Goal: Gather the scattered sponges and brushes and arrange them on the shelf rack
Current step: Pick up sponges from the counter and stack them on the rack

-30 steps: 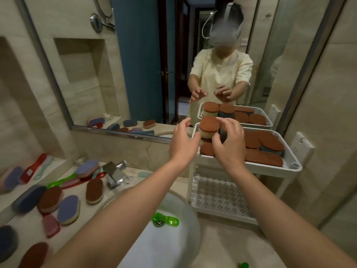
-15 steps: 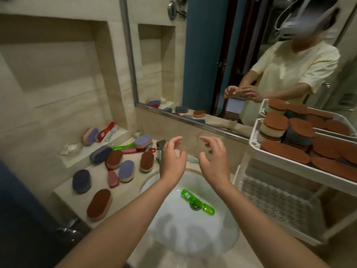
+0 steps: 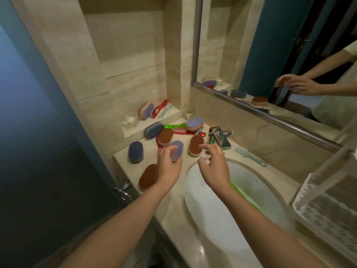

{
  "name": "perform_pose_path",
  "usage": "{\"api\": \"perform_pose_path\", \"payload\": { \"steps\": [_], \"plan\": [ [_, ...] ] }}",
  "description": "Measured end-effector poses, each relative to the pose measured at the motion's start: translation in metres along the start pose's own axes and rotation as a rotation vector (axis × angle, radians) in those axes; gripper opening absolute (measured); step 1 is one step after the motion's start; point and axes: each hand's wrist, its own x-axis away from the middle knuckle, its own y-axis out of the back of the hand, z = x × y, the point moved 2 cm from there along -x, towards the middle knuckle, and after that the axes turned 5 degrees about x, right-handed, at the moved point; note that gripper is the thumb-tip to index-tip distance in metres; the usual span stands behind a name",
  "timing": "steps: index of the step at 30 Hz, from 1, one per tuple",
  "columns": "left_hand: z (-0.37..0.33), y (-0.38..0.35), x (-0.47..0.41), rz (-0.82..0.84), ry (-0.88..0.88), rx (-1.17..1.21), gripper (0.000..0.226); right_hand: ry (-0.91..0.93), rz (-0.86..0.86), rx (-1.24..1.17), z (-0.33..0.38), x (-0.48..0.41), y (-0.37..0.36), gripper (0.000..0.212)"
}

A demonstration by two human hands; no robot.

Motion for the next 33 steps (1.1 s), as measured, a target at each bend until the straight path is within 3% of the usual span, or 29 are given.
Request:
{"api": "perform_pose_path", "payload": {
  "steps": [8,20,26,33],
  "plan": [
    [0.071,0.045,-0.024,0.066,0.165,-0.288,0.037,-0.088,0.214,0.066,-0.011,-0.009,-0.088,0.037],
    [0.152,0.051,-0.065,0.326,0.23,-0.757,0.098,-0.198,0.321,0.151,-0.024,-0.048,-0.162,0.038],
    [0.142,0.056,-0.11,0.179,0.227,-0.574,0.097,-0.271,0.308,0.219,-0.028,-0.085,-0.184,0.046],
    [0.131,0.053,-0.16,0.141,0.155,-0.454,0.082,-0.255,0.441,0.301,-0.039,-0.119,-0.213,0.061]
  ]
}}
